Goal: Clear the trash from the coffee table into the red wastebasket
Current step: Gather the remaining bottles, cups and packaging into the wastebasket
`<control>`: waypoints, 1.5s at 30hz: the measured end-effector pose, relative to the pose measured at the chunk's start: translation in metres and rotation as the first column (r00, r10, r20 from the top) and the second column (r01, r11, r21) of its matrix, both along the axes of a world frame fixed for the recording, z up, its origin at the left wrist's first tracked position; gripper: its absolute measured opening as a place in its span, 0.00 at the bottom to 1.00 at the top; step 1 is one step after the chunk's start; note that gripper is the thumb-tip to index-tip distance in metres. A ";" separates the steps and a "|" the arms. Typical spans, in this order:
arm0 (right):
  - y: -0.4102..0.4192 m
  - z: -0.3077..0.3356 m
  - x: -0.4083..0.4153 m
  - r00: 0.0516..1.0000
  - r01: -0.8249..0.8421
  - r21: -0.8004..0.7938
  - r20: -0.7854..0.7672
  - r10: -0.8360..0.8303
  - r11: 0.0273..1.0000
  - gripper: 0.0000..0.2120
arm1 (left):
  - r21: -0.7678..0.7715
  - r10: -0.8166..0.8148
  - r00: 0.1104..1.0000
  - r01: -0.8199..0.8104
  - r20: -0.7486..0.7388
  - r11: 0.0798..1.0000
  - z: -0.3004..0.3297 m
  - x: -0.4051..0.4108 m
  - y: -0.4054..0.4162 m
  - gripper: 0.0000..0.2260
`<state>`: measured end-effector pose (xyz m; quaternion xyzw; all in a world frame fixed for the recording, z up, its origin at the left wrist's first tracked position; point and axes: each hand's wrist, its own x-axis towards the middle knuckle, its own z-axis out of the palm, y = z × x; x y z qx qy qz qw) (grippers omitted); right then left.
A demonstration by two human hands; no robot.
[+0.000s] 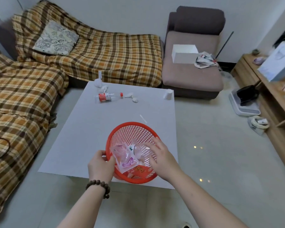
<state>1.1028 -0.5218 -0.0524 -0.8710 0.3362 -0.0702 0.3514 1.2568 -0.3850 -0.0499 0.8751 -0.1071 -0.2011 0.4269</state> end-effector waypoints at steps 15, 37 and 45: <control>-0.192 -0.032 -0.184 0.906 0.355 0.450 0.052 -0.421 0.819 0.23 | -0.004 0.021 1.000 -0.021 0.023 1.000 0.005 -0.168 -0.174 0.03; -0.372 -0.063 -0.047 0.997 -0.077 0.396 0.046 0.064 0.915 0.18 | 0.016 0.508 0.861 -0.508 0.030 0.861 -0.045 -0.127 -0.301 0.06; -0.427 -0.063 0.076 0.950 -0.282 0.340 -0.035 0.311 0.897 0.17 | 0.059 0.697 0.717 -0.696 -0.007 0.716 -0.049 -0.057 -0.344 0.06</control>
